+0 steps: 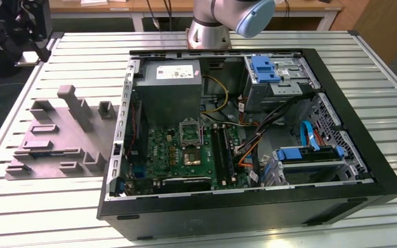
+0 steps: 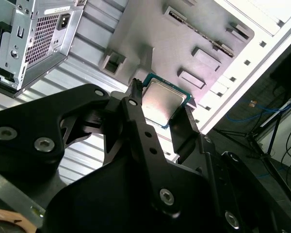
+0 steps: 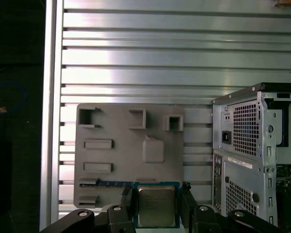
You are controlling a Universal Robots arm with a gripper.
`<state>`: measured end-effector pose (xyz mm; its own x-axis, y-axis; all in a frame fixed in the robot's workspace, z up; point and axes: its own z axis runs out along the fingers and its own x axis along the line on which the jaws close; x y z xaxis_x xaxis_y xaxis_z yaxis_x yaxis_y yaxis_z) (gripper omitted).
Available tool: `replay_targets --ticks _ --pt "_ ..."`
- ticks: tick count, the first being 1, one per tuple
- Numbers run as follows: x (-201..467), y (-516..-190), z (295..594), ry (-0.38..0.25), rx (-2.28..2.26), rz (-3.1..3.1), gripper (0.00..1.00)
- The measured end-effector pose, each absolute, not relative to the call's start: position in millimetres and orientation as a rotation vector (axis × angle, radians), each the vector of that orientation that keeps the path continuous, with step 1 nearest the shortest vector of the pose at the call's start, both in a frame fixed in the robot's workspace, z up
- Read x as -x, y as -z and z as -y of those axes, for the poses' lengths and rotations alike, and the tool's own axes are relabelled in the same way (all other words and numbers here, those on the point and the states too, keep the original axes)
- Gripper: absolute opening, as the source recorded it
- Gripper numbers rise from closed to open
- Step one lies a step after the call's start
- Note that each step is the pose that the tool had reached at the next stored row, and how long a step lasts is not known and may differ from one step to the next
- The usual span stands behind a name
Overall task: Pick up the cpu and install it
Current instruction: 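Pick up the cpu and move it towards the insertion slot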
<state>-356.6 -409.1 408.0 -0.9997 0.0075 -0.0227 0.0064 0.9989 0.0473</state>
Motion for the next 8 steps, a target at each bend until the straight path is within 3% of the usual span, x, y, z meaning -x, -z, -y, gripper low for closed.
replay_targets --ticks 8 --pt "354.0 -408.0 409.1 -0.074 -0.011 -3.118 0.47"
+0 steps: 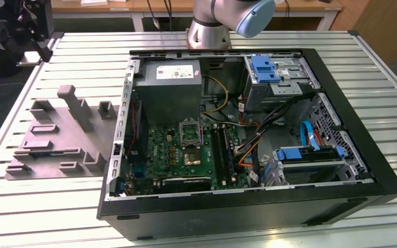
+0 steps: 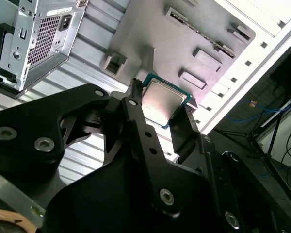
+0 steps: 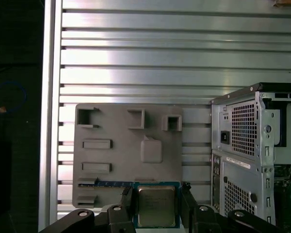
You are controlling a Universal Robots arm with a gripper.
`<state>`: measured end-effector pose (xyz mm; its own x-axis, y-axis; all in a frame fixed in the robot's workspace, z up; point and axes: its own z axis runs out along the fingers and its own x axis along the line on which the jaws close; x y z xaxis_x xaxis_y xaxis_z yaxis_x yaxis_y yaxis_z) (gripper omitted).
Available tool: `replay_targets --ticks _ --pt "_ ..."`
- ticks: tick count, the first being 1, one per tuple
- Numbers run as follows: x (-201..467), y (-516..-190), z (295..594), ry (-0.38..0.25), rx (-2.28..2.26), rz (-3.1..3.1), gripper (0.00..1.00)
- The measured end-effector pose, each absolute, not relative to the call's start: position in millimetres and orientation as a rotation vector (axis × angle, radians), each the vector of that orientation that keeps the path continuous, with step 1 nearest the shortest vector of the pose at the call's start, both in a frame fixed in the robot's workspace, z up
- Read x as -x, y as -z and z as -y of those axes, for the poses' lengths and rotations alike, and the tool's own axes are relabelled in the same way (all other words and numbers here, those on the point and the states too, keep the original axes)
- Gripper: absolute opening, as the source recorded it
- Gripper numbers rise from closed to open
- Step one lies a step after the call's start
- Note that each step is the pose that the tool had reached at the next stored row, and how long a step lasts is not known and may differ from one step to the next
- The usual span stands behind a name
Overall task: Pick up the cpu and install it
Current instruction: 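Pick up the cpu and move it towards the insertion slot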
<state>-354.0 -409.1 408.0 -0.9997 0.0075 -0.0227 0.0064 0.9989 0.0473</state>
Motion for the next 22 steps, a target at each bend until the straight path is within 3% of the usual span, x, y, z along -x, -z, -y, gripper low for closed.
replay_targets --ticks 22 --pt "347.7 -408.0 409.1 -0.074 -0.011 -3.118 0.47"
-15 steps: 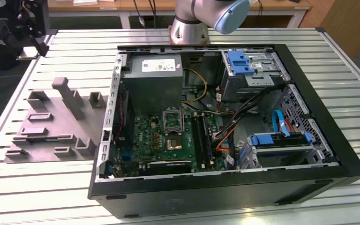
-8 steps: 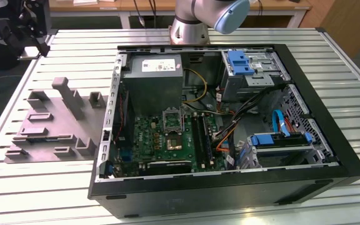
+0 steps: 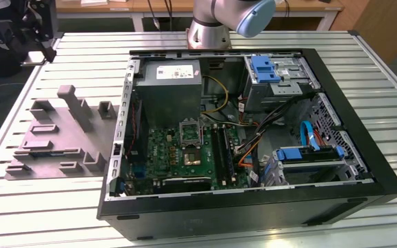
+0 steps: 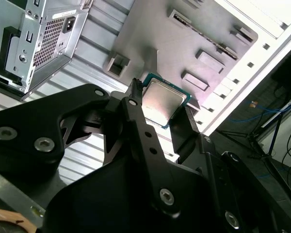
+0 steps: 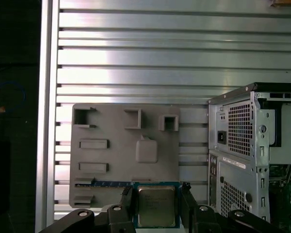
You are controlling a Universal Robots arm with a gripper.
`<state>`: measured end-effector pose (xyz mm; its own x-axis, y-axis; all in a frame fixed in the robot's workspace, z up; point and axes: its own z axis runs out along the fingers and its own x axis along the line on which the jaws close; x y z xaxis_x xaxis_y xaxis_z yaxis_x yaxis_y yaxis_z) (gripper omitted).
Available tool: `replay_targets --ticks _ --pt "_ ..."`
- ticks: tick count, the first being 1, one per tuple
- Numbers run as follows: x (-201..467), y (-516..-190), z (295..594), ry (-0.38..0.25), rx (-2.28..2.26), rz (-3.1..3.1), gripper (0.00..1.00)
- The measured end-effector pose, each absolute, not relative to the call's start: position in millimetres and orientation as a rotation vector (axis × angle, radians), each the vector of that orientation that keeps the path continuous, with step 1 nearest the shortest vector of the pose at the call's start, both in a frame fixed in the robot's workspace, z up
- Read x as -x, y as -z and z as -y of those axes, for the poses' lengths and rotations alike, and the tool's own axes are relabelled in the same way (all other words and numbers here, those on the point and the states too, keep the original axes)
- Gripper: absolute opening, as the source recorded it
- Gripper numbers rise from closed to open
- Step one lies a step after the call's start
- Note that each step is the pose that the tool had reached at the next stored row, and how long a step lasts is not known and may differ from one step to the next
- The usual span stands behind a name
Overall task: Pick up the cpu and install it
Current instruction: 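Pick up the cpu and move it towards the insertion slot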
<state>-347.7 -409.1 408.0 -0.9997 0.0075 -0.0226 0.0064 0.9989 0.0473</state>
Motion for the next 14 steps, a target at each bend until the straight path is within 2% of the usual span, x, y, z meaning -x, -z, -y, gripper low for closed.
replay_targets --ticks 14 --pt "339.3 -408.0 409.1 -0.074 -0.011 -3.118 0.47"
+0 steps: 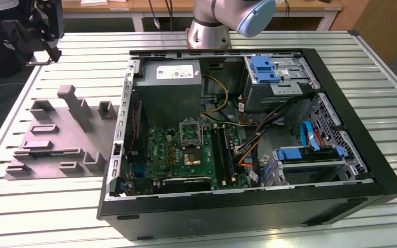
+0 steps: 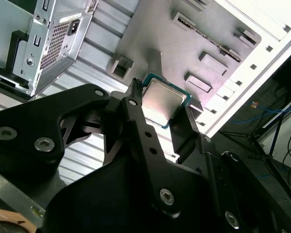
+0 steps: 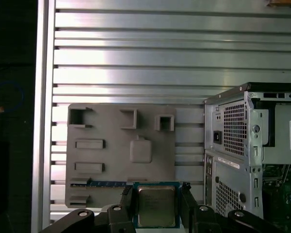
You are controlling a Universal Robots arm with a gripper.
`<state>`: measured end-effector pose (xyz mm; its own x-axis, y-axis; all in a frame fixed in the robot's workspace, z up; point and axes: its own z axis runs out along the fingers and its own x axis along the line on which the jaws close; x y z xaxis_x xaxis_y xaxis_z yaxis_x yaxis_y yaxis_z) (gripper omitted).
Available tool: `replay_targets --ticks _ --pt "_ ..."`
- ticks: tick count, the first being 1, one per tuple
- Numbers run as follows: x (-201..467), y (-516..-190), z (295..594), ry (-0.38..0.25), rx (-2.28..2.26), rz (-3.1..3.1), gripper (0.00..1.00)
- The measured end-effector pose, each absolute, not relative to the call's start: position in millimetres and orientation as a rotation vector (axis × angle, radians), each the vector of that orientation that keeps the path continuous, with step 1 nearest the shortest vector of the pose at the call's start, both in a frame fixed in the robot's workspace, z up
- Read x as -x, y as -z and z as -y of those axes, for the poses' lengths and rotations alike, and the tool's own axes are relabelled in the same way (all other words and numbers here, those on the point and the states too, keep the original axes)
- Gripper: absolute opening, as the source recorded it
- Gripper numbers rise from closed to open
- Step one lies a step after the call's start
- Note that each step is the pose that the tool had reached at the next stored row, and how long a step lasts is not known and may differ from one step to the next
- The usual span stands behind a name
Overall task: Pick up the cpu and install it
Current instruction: 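Pick up the cpu and move it towards the insertion slot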
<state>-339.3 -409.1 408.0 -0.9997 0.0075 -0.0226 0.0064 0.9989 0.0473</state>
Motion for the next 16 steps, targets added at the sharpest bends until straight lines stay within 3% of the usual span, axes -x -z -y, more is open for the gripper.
replay_targets --ticks 16 --pt "331.0 -408.0 409.1 -0.074 -0.011 -3.118 0.47"
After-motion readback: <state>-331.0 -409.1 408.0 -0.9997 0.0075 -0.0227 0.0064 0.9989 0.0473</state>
